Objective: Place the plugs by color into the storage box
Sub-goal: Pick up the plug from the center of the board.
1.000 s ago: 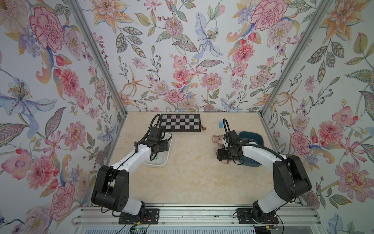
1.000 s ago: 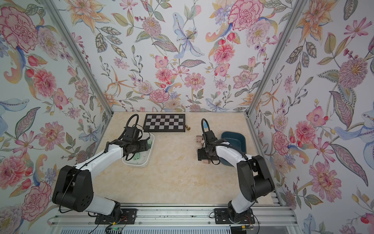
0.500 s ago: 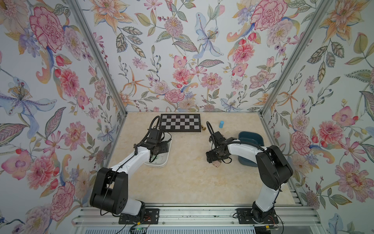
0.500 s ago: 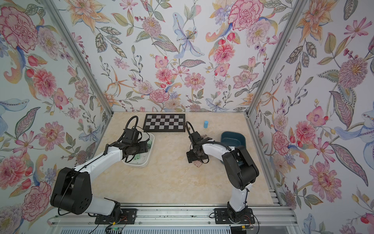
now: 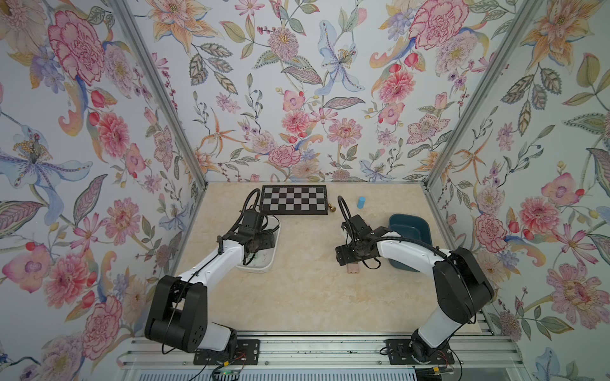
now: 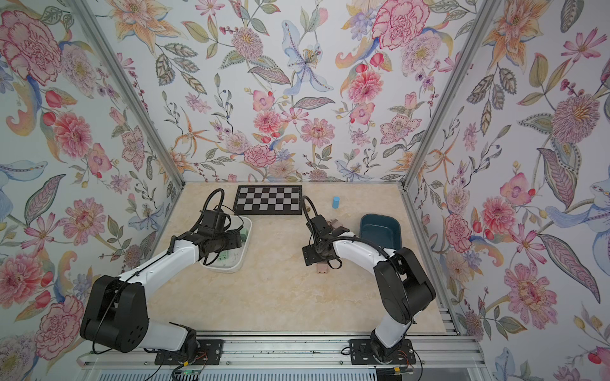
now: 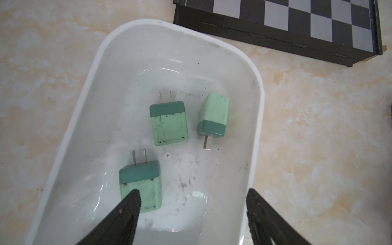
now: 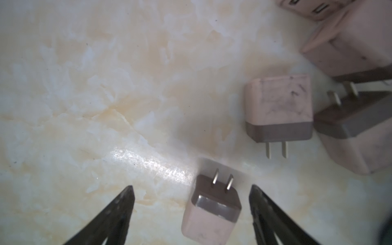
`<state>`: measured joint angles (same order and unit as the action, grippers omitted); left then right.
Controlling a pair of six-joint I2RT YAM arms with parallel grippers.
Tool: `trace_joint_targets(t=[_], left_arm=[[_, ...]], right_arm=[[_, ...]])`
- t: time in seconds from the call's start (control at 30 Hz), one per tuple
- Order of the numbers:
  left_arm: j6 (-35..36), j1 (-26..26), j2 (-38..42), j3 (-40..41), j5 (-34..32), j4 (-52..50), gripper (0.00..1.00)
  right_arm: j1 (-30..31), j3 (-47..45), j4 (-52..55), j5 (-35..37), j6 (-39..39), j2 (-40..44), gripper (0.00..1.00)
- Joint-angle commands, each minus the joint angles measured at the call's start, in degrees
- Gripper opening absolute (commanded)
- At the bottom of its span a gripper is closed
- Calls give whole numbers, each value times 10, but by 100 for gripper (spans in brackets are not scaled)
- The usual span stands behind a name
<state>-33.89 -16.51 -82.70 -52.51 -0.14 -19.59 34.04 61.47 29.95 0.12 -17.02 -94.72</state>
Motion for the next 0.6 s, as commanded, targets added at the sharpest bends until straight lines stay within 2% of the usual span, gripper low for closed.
trace_joint_targets(t=[0.0,0.1,0.23,0.47,0.57], left_arm=[[-8,-4,3,8,12,16,82],[-12,-4,6,8,17,23,92],[-11,-4,21,9,8,16,99],[-5,-1,39,22,5,5,99],[-3,5,45,28,6,4,100]], right_arm=[[-11,-24,8,9,-43,11,86],[-12,-29,8,3,-56,-8,85],[-6,-21,8,-1,-71,-40,81],[5,-19,8,6,-77,-76,70],[11,-20,8,8,-74,-81,57]])
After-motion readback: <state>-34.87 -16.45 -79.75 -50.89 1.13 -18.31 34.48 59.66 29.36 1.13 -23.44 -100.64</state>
